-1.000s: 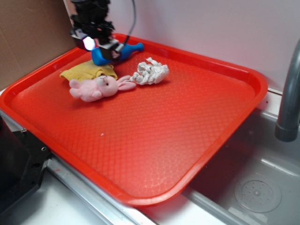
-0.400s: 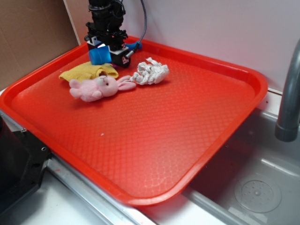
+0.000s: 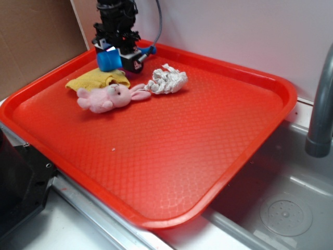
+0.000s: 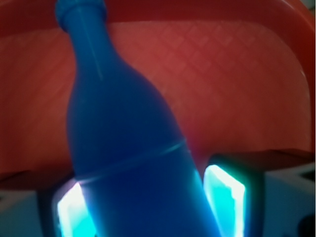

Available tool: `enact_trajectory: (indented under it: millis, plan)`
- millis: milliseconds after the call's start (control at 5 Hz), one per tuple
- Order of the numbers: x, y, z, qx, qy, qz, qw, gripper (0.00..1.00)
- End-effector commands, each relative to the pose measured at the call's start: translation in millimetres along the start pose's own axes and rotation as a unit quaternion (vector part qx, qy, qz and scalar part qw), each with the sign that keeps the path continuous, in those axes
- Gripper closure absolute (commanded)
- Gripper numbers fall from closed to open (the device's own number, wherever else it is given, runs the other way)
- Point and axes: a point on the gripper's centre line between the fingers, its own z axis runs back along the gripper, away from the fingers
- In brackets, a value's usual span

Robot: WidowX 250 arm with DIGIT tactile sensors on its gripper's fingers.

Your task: Grab the blue bottle.

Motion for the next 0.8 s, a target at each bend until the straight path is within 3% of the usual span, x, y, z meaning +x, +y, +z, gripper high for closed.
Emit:
enact_trajectory:
  millis: [0, 600]
  plan:
    - [-35, -24, 83, 0.004, -0.027, 0.071, 0.997, 1.0]
    - [-94, -86, 131, -0.048, -0.002, 0.045, 0.998, 1.0]
